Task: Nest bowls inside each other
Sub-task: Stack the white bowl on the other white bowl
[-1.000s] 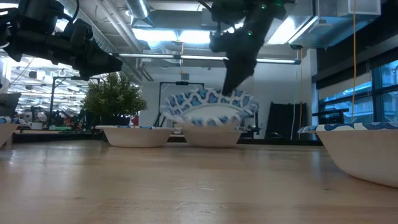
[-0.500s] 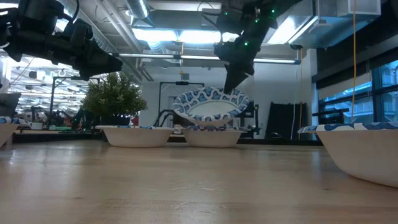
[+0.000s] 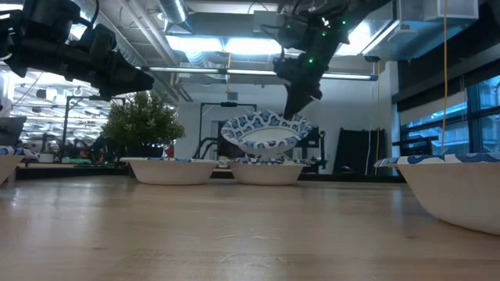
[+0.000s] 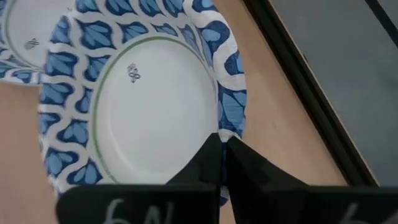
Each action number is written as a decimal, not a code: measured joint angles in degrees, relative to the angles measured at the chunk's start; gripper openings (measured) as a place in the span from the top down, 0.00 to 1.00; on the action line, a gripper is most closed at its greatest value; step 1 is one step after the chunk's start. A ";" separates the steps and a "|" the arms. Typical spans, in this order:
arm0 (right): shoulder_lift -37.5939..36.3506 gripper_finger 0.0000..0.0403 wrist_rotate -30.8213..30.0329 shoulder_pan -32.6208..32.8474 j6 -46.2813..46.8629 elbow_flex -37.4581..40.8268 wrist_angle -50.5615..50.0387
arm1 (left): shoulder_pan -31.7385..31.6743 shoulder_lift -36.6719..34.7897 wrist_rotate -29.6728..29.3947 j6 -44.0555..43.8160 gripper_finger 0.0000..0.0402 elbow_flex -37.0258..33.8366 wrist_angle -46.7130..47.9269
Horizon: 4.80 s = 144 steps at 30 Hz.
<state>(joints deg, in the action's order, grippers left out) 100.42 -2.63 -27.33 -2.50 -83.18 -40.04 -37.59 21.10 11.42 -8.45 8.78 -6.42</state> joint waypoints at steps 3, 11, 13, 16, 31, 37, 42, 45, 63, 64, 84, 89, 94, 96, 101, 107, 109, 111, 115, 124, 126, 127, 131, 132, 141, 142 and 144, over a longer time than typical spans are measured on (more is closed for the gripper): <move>0.00 0.93 0.79 0.02 -0.86 0.00 0.38 | -0.01 0.00 -0.02 0.00 0.69 -0.01 0.00; 0.63 0.89 0.80 -0.01 -0.76 0.00 1.56 | 0.00 0.00 -0.07 0.00 0.69 0.00 0.00; 1.23 0.88 0.80 -0.02 -0.77 0.00 1.60 | 0.01 -0.01 -0.07 0.00 0.69 0.00 0.00; 2.43 0.86 0.82 -0.02 -0.78 0.00 1.65 | -0.01 0.00 -0.08 0.00 0.69 -0.01 0.00; 5.57 0.64 1.24 0.07 -1.08 0.00 1.67 | 0.01 0.00 -0.07 -0.02 0.69 -0.02 1.07; 3.98 0.62 1.21 1.62 -2.74 0.02 1.17 | 0.01 0.00 -0.07 -0.02 0.69 -0.02 1.06; 1.27 0.62 1.40 3.20 -0.72 0.02 0.70 | 0.01 0.00 -0.07 -0.02 0.69 0.00 1.06; -0.69 0.62 1.70 4.21 -1.01 0.02 -1.15 | 0.00 -0.01 -0.05 -0.02 0.69 -0.01 1.07; -14.33 0.62 0.02 16.69 6.00 3.61 -9.55 | 0.01 0.00 -0.02 -0.02 0.69 0.00 1.05; -15.68 0.62 -0.60 17.39 7.11 5.55 -8.42 | 0.01 -0.02 -0.02 -0.02 0.69 0.00 1.05; -43.50 0.62 -3.40 35.83 31.73 41.70 11.09 | 0.03 -0.02 0.02 -0.46 0.69 0.00 1.03; -44.31 0.62 -3.38 42.60 40.05 44.94 12.23 | 0.11 0.00 0.25 -0.63 0.69 0.00 1.03; -44.24 0.62 -3.76 48.01 44.93 46.97 15.24 | 0.12 -0.01 0.24 -0.66 0.69 -0.02 1.03; -43.94 0.62 -3.79 49.77 47.45 47.83 15.41 | 0.12 0.00 0.24 -0.66 0.69 0.00 1.05; -41.95 0.62 -5.34 53.25 52.05 49.02 15.41 | 0.14 -0.02 0.24 -3.39 0.69 -0.01 1.11; -38.25 0.62 -5.93 55.41 57.29 49.09 16.73 | 0.14 0.00 0.24 -3.54 0.69 0.00 1.22; -37.32 0.62 -5.36 56.01 57.30 49.09 16.86 | 0.14 -0.02 0.24 -3.54 0.69 0.00 1.25; -36.52 0.62 -4.24 56.52 56.69 49.09 17.19 | 0.14 0.00 0.24 -3.55 0.69 -0.01 1.26; -34.95 0.62 -3.35 57.08 57.71 49.09 17.24 | 0.14 0.00 0.24 -3.63 0.69 -0.02 1.27; -31.12 0.45 -3.41 57.77 56.22 49.07 18.06 | 0.14 0.00 0.24 -6.10 0.69 -0.02 1.27; -30.56 0.39 -3.70 57.77 56.25 49.07 18.06 | 0.14 0.00 0.24 -6.49 0.69 -0.02 1.27; -30.37 0.35 -3.71 57.77 56.24 49.07 18.05 | 0.14 -0.02 0.24 -6.49 0.69 0.00 1.27; -30.12 0.26 -3.74 57.77 56.15 49.07 18.47 | 0.14 0.00 0.22 -6.49 0.69 0.00 1.27; -30.12 0.25 -3.74 57.77 56.08 49.07 18.91 | 0.14 0.00 0.24 -6.49 0.69 0.00 1.27; -30.12 0.22 -3.44 57.75 56.21 49.03 24.51 | 0.14 0.00 0.22 -6.49 0.69 0.00 1.27; -30.12 0.22 -3.71 57.75 56.46 49.03 24.78 | 0.14 0.00 0.22 -6.47 0.69 -0.02 1.27; -30.12 0.22 -5.37 57.74 56.68 49.02 25.62 | 0.14 0.00 0.22 -6.49 0.69 0.00 1.27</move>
<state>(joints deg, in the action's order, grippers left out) 70.30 -8.00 30.41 54.18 -34.15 -14.42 -37.45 21.10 11.64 -14.94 8.77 -5.15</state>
